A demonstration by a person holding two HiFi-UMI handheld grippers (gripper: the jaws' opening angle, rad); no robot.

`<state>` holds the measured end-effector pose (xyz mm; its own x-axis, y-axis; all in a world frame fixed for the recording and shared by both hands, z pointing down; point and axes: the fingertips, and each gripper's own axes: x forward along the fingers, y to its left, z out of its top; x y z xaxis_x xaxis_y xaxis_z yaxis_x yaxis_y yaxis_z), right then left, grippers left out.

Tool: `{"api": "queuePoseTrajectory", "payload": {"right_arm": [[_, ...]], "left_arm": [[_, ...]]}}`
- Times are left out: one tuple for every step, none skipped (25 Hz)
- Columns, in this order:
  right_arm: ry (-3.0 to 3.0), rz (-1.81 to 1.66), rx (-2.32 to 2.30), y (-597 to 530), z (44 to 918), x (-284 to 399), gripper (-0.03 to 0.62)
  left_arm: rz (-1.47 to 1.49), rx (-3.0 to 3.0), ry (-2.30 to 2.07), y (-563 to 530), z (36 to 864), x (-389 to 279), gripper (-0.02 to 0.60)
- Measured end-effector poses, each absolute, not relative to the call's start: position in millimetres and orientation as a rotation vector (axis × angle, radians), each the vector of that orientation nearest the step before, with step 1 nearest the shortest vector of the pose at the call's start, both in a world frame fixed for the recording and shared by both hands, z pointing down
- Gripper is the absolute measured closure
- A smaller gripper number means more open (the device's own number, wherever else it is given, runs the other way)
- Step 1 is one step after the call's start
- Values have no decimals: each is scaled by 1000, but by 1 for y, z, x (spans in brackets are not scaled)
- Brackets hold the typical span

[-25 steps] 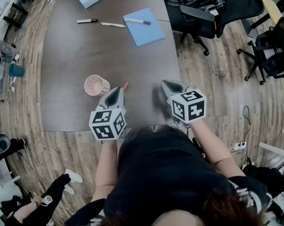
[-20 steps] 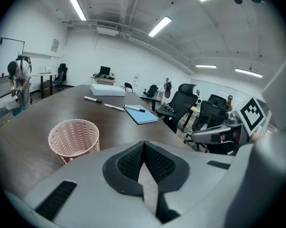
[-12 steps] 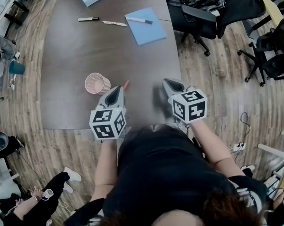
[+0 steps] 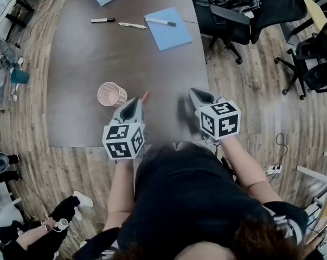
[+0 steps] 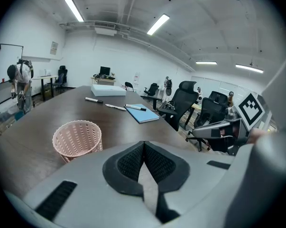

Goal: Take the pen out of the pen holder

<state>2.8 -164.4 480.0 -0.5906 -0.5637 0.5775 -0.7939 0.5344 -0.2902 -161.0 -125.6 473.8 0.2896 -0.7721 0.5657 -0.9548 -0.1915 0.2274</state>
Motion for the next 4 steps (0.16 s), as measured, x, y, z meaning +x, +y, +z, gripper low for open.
{"api": "queuePoseTrajectory", "payload": {"right_arm": [[-2360, 752, 1110, -164, 480, 3, 579], [-2360, 753, 1110, -165, 480, 3, 579], [-2362, 753, 1110, -165, 481, 3, 579], [-2363, 754, 1111, -165, 481, 3, 579]], "left_arm": [[444, 2024, -1540, -126, 474, -161, 554], [444, 2023, -1543, -126, 474, -161, 554], [444, 2022, -1546, -126, 474, -161, 554], [444, 2020, -1549, -126, 474, -162, 554]]}}
